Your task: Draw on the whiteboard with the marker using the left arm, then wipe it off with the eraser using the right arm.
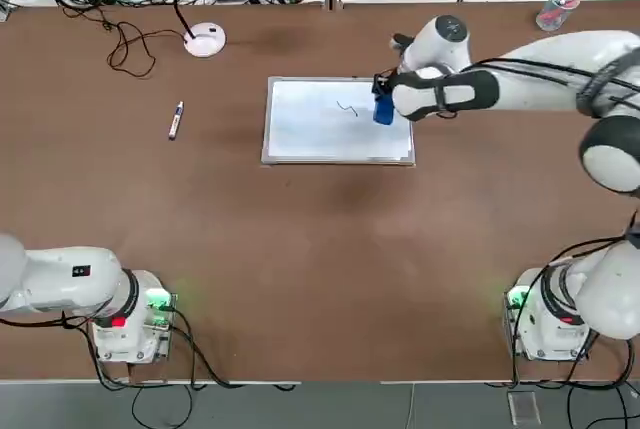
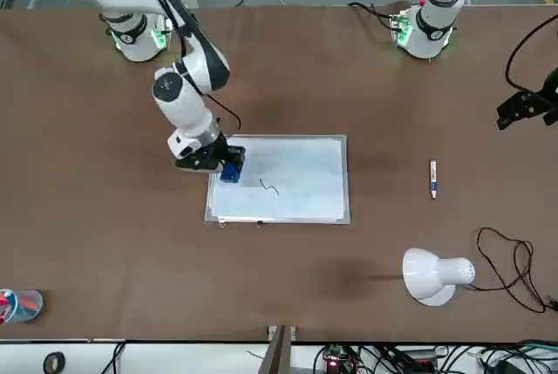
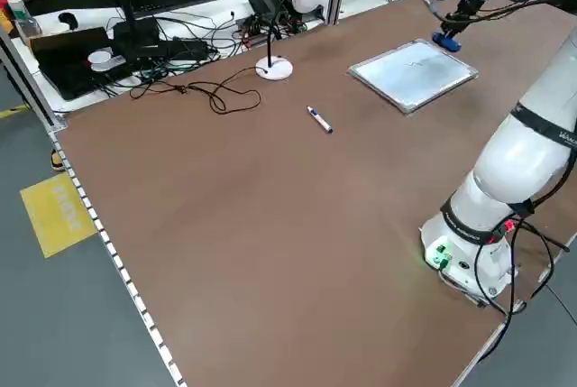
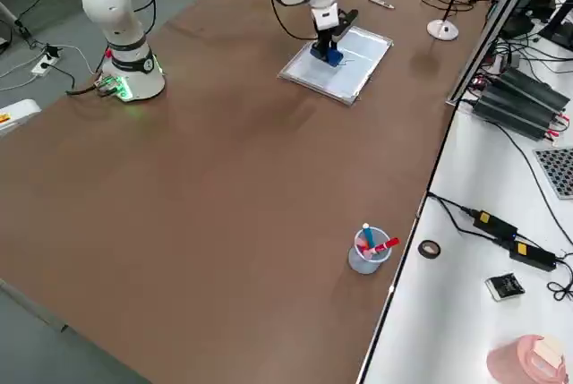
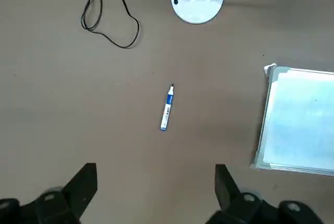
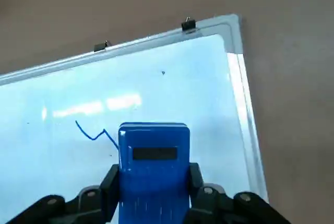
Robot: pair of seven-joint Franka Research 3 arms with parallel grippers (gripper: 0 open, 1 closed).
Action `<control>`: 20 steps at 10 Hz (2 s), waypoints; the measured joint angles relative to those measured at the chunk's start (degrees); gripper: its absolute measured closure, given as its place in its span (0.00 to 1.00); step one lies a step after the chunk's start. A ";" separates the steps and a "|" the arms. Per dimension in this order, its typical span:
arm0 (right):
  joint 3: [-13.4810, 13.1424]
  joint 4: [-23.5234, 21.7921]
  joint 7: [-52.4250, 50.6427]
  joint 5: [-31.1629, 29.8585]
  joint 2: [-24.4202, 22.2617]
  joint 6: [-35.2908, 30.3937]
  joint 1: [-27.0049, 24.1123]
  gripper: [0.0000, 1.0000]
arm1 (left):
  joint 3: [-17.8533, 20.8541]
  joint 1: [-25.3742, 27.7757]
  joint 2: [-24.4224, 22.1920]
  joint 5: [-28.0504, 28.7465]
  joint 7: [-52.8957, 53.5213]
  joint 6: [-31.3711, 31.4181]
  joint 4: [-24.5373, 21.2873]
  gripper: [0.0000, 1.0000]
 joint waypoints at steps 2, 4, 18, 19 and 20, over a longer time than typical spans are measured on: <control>-3.77 2.00 1.24 0.00 2.85 0.03 3.67 0.44 | 0.00 0.00 0.00 0.00 0.00 0.00 0.00 0.00; -6.91 3.67 2.52 0.00 5.17 0.07 6.86 0.44 | 0.00 -0.01 0.00 0.00 0.00 0.00 0.01 0.00; -8.69 7.04 9.63 -0.03 11.31 3.65 11.52 0.44 | 0.00 0.00 0.00 0.00 0.00 0.01 0.01 0.00; -8.76 7.98 10.66 -0.03 11.94 3.69 12.07 0.44 | 0.00 0.00 0.00 0.00 0.00 0.01 0.01 0.00; -8.86 9.01 11.64 -0.03 12.63 3.73 12.69 0.44 | 0.00 0.00 0.00 0.00 0.00 0.01 0.01 0.00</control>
